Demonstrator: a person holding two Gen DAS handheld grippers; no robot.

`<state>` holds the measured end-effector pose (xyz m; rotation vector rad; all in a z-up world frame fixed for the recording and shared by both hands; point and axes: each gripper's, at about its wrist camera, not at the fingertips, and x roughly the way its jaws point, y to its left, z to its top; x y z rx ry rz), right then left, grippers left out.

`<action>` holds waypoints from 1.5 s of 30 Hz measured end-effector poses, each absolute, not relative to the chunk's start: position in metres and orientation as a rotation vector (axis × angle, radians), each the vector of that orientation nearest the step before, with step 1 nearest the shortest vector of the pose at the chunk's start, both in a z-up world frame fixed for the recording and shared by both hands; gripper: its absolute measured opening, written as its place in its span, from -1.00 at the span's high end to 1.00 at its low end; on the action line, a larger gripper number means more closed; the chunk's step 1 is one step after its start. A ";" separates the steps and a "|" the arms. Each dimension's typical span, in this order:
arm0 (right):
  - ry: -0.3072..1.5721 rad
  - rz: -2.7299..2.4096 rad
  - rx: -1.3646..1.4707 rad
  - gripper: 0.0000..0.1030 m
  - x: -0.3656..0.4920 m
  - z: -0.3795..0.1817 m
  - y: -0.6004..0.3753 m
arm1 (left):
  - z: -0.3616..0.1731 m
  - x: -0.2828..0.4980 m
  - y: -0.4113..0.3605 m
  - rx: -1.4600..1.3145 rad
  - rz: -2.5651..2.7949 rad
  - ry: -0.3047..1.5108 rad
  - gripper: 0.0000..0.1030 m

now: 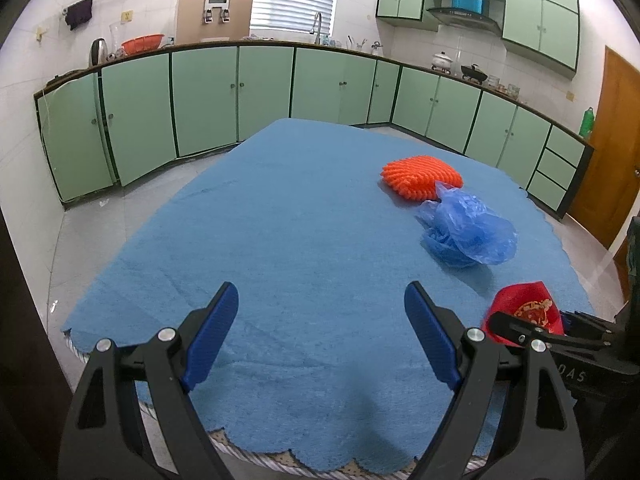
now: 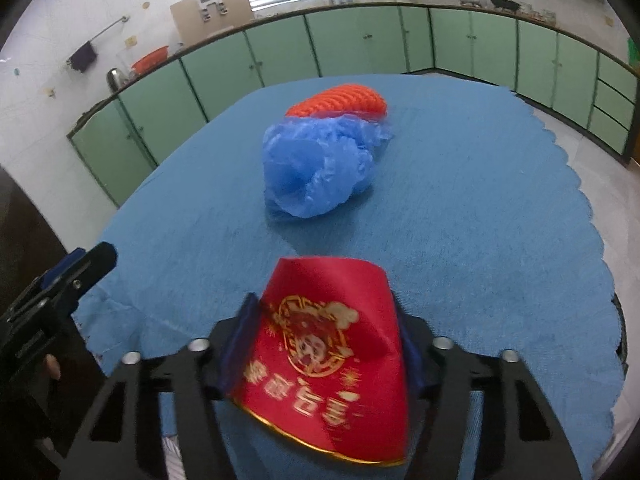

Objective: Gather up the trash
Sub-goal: 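Grasp the red paper cup with gold print with the right tool, then grasp the blue plastic bag with the left tool, then carry the blue bag and red cup over the bin with both tools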

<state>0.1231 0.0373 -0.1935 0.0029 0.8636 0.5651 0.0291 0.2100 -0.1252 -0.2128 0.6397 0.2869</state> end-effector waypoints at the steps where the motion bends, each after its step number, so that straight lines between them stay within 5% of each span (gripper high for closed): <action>1: 0.866 0.571 0.010 -0.10 0.123 -0.193 0.036 | -0.126 0.029 0.209 -0.214 0.286 0.641 -0.60; 32: 0.752 0.419 0.132 0.00 0.178 -0.159 -0.089 | -0.125 0.152 0.112 -0.179 0.086 0.645 -0.59; 34: 0.758 0.421 0.138 0.01 0.180 -0.162 -0.092 | -0.130 0.160 0.107 -0.174 0.084 0.659 -0.37; 39: 0.775 0.443 0.152 0.04 0.181 -0.169 -0.093 | -0.137 0.171 0.101 -0.167 0.080 0.704 0.71; 45: 0.756 0.471 0.165 0.12 0.179 -0.163 -0.094 | -0.127 0.147 0.102 -0.176 0.088 0.669 0.95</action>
